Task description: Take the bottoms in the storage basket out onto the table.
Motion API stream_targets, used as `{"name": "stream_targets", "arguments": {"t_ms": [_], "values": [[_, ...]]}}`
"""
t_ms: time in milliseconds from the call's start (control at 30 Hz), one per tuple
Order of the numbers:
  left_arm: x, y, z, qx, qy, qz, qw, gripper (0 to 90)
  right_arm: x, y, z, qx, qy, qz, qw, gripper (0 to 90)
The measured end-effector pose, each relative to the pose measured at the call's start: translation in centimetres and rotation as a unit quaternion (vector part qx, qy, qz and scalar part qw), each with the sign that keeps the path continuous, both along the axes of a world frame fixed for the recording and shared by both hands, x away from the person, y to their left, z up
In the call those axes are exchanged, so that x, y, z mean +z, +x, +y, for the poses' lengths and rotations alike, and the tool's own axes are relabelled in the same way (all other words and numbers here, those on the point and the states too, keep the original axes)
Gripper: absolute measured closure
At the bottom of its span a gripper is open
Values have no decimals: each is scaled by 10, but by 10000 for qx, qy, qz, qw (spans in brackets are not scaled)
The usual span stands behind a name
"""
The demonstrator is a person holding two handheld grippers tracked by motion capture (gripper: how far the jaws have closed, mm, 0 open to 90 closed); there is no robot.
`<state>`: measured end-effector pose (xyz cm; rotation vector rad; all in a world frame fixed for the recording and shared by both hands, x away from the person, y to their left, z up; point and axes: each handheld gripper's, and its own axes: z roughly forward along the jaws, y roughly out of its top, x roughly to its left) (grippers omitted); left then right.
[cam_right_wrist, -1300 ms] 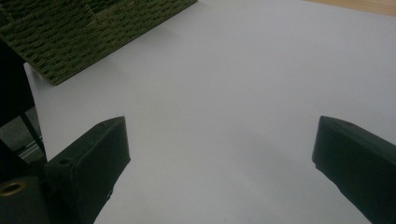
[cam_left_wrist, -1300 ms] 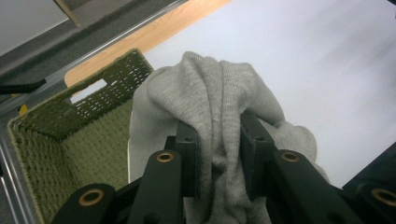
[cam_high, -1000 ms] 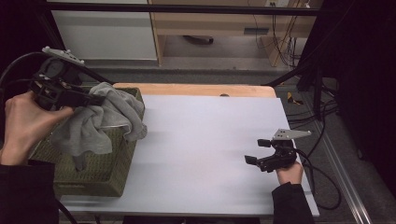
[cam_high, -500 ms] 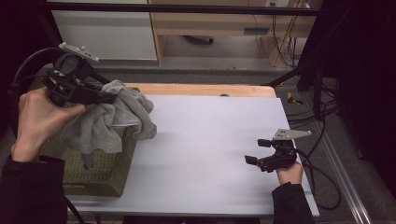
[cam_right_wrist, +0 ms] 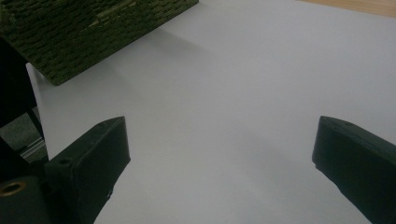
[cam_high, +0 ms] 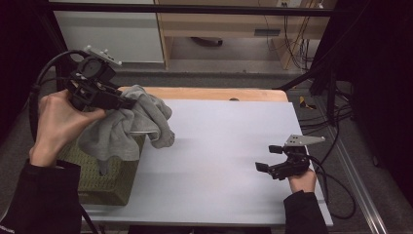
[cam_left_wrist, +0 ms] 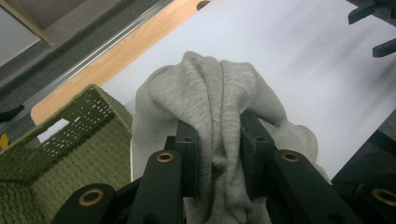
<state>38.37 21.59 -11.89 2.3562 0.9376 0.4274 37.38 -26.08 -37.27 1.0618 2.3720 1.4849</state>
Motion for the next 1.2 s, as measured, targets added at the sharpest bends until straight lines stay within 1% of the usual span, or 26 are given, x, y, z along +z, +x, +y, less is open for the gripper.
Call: {"name": "stream_targets", "arguments": {"t_ms": [100, 267, 333, 433, 700, 867, 1200], "values": [[-2, 1, -5, -59, 51, -22, 10000, 726, 0, 0, 0, -1, 3, 2, 10000, 45], [-5, 3, -15, -145, 90, 15, 9999, 726, 0, 0, 0, 8, -14, -6, 10000, 45], [-7, 4, -19, -183, 83, 77, 9998, 726, 0, 0, 0, 5, 1, 0, 10000, 45], [-9, 5, -25, -245, 76, 101, 9996, 726, 0, 0, 0, 3, -2, -6, 10000, 45], [-13, 6, -40, -367, 138, 129, 9991, 726, 1, 0, 0, 4, 10, -13, 10000, 45], [-16, 7, -49, -428, 130, 145, 9989, 726, 0, 0, 0, 7, 4, -10, 10000, 45], [-22, 10, -68, -631, 148, 215, 9977, 726, 0, 0, 0, 14, 12, -13, 10000, 45]]}}
